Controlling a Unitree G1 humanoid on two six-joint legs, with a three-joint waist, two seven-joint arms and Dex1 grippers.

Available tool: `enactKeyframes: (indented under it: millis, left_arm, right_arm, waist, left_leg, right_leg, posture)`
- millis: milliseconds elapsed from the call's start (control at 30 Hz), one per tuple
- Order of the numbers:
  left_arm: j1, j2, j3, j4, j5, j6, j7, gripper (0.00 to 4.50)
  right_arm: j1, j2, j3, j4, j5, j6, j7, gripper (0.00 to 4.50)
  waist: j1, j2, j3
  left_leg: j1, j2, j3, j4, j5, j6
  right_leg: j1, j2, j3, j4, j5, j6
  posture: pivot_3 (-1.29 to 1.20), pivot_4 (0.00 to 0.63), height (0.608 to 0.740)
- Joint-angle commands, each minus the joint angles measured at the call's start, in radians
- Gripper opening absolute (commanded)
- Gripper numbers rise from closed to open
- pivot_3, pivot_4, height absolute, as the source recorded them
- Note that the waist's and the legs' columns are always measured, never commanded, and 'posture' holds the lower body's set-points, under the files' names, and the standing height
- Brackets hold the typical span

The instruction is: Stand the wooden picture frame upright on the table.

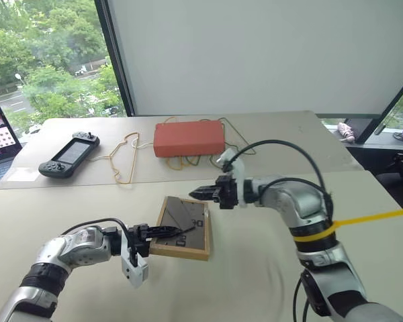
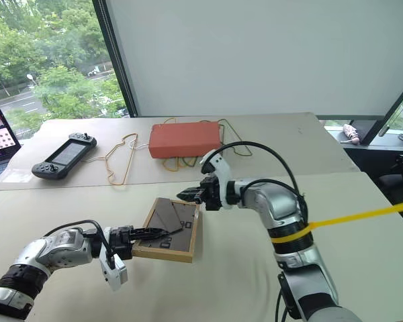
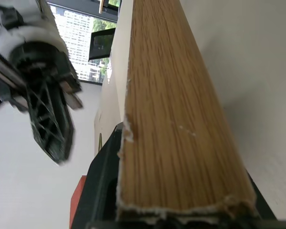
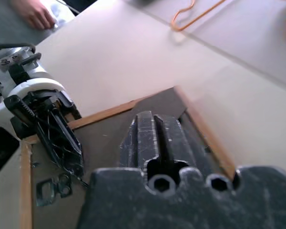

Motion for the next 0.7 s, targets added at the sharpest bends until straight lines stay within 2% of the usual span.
enactKeyframes:
  millis: [33,100,133,167,233,300,533,700]
  left_arm:
    - [-0.004,0.020,-0.026,-0.012,0.031,-0.027,0.009,1.09]
    - [-0.003,0.027,-0.034,-0.016,0.028,-0.030,0.012,1.09]
    - [-0.002,0.030,-0.036,-0.019,0.029,-0.032,0.014,1.09]
    - [-0.001,0.032,-0.038,-0.021,0.029,-0.032,0.016,1.09]
    - [0.001,0.034,-0.042,-0.029,0.033,-0.035,0.020,1.09]
    - [0.002,0.035,-0.045,-0.037,0.034,-0.034,0.021,1.09]
    - [-0.004,0.022,0.002,-0.102,0.107,-0.042,0.075,1.09]
    - [-0.014,0.019,0.018,-0.101,0.175,-0.007,0.131,1.09]
  right_arm:
    - [-0.040,-0.010,-0.045,0.039,0.072,0.077,0.033,1.81]
    - [-0.058,-0.015,-0.037,0.069,0.081,0.090,0.045,2.40]
    - [-0.065,-0.017,-0.030,0.083,0.085,0.096,0.055,2.91]
    - [-0.071,-0.019,-0.025,0.092,0.087,0.100,0.062,3.13]
    - [-0.085,-0.014,-0.011,0.122,0.091,0.100,0.076,3.86]
    - [-0.113,0.013,0.009,0.214,0.062,0.060,0.073,4.48]
    - [-0.155,0.066,0.055,0.401,0.031,0.017,0.136,4.48]
    - [-0.142,0.080,0.056,0.341,0.076,0.086,0.169,4.48]
  waist:
    - [-0.001,0.000,0.000]
    - [-0.004,0.000,0.000]
    - [-0.006,0.000,0.000]
    - [-0.007,0.000,0.000]
    - [-0.009,0.000,0.000]
    - [-0.011,0.000,0.000]
    - [-0.020,0.000,0.000]
    - [-0.020,0.000,0.000]
  left_leg:
    - [-0.001,0.000,0.000,0.001,0.002,-0.003]
    - [-0.002,0.000,0.000,0.001,0.002,-0.003]
    - [-0.002,0.000,0.000,0.001,0.002,-0.003]
    - [-0.002,0.000,0.000,0.001,0.001,-0.002]
    - [-0.002,0.000,0.000,0.001,-0.001,0.003]
    - [-0.001,0.000,0.000,0.001,-0.001,0.003]
    - [-0.001,0.000,0.000,0.001,-0.001,0.002]
    - [0.000,0.000,0.000,0.002,-0.001,0.002]
  right_leg:
    - [-0.001,0.000,0.000,0.001,0.000,0.000]
    - [-0.001,0.000,0.000,0.001,0.000,0.000]
    - [-0.001,0.000,-0.001,0.001,0.000,0.000]
    - [-0.002,0.000,-0.001,0.001,0.000,0.000]
    - [-0.001,0.000,-0.002,0.001,0.000,0.000]
    - [-0.001,0.000,-0.002,0.001,0.000,0.000]
    - [-0.001,-0.001,-0.003,0.003,0.000,0.000]
    - [-0.001,-0.001,-0.003,0.004,0.000,0.000]
  posture:
    - [0.00,0.150,0.740]
    - [0.00,0.150,0.740]
    - [0.00,0.150,0.740]
    - [0.00,0.150,0.740]
    - [0.00,0.150,0.740]
    - [0.00,0.150,0.740]
    - [0.00,0.150,0.740]
    - [0.00,0.150,0.740]
